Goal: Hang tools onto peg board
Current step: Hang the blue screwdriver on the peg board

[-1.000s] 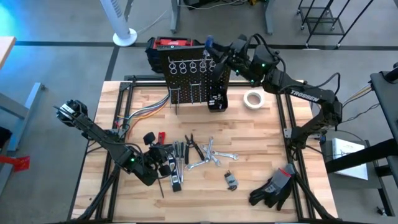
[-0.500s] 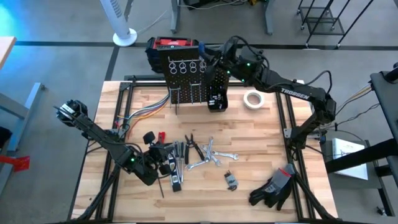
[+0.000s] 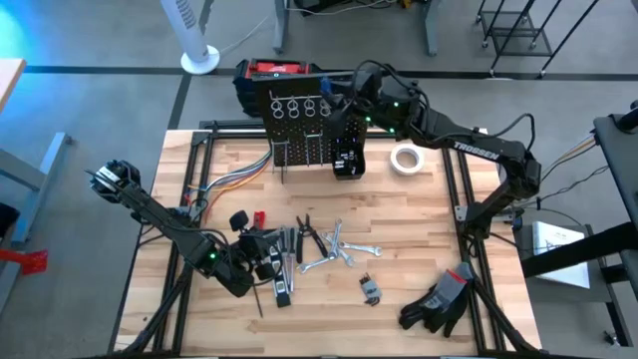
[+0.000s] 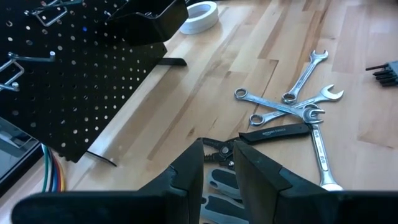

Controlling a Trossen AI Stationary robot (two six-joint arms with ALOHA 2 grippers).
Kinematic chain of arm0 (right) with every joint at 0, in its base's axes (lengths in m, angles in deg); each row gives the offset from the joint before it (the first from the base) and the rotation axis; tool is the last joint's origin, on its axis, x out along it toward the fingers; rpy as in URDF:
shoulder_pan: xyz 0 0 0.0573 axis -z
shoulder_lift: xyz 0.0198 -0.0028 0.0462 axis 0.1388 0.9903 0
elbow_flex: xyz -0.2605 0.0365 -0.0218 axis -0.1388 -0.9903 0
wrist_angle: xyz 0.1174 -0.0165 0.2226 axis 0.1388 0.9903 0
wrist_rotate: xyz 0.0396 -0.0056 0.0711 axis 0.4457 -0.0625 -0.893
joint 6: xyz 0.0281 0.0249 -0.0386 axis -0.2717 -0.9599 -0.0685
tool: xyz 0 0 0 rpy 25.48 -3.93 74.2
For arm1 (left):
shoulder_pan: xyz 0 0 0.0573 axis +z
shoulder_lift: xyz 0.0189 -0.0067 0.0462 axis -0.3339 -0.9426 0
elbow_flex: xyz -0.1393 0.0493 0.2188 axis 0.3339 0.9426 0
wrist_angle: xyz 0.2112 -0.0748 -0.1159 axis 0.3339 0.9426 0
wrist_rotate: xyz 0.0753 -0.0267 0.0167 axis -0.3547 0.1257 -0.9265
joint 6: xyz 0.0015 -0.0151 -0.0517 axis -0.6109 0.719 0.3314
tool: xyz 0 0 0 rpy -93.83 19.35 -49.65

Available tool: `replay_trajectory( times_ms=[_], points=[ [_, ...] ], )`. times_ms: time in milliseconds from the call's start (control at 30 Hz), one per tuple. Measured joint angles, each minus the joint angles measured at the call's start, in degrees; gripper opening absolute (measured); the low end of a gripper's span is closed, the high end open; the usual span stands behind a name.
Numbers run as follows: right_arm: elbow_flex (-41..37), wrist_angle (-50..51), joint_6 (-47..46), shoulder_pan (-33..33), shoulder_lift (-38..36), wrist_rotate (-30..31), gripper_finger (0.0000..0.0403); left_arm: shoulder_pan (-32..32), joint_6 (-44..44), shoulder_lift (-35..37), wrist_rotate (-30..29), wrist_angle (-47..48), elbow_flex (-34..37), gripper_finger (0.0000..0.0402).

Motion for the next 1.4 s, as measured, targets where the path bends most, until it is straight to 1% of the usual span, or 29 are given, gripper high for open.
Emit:
replay_trajectory(
  times_ms=[100, 233, 433, 533, 767, 900, 1033, 1200, 1300, 1400],
  points=[
    [0.00, 0.44, -0.47, -0.01, -0.68, 0.01, 0.0179, 0.00, 0.07, 0.00, 0.02, 0.00, 0.00, 0.0079],
    [0.00, 1.08, -0.89, -0.02, -1.17, 0.02, 0.0214, 0.00, 0.78, 0.00, 0.01, -0.03, 0.00, 0.0079],
    [0.00, 0.80, 0.02, 0.10, -1.51, -0.78, 0.0242, 0.00, 2.22, 0.00, 0.03, 0.00, -0.16, 0.0079],
    [0.00, 0.79, 0.10, 0.31, -1.35, -2.57, 0.0243, 0.07, 2.21, 0.00, 0.02, -0.03, -0.96, 0.0079],
    [0.00, -3.12, 3.40, 0.97, -1.16, -3.09, 0.0228, 0.12, 1.57, 0.00, 0.02, 0.11, -2.30, 0.0079],
    [0.00, -6.94, 5.31, 2.20, -1.16, -8.64, 0.0227, 0.28, 0.77, 0.00, 0.02, 0.11, -2.58, 0.0079],
    [0.00, -7.77, 6.06, 2.45, -1.44, -9.90, 0.0226, 0.28, 0.54, 0.00, 0.02, 0.11, -2.64, 0.0079],
    [-0.07, -1.97, 6.70, 1.61, -5.30, -9.94, 0.0224, 0.28, 0.51, 0.00, 0.04, 0.21, -2.64, 0.0079],
    [-0.07, 5.26, 6.78, 1.05, -8.38, -10.03, 0.0221, 0.28, 0.51, 0.00, 0.06, 0.72, -2.64, 0.0079],
    [-0.69, 12.27, 6.72, 0.72, -9.70, -10.03, 0.0218, 0.28, 0.49, 0.00, -0.09, 0.74, -2.64, 0.0079]
  ],
)
